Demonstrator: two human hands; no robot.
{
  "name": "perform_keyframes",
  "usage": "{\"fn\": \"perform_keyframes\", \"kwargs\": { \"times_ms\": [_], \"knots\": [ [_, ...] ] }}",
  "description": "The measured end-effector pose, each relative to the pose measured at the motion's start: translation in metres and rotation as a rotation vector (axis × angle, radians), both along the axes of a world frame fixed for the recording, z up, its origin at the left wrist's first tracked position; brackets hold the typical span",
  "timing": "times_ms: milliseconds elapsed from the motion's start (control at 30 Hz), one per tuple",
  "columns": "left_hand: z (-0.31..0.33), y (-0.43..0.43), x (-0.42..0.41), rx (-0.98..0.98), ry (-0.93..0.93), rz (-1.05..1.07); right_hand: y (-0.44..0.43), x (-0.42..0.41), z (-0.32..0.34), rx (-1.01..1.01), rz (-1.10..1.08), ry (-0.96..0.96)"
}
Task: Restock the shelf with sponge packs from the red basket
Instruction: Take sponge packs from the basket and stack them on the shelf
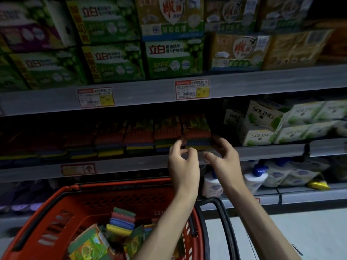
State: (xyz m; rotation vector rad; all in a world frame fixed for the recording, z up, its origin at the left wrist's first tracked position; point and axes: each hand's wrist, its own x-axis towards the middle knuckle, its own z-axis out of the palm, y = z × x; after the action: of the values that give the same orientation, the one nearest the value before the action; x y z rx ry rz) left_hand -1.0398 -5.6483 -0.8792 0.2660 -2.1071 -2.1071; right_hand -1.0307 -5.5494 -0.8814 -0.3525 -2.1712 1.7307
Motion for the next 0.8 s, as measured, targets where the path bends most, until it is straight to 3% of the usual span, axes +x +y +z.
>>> {"fn": "perform_keyframes", "kwargs": {
  "times_ms": [800],
  "knots": [
    [-0.008,-0.046,0.018,-0.185,0.042,-0.155,0.008,0.007,0.005,0.101,0.080,-0.074]
  ]
}}
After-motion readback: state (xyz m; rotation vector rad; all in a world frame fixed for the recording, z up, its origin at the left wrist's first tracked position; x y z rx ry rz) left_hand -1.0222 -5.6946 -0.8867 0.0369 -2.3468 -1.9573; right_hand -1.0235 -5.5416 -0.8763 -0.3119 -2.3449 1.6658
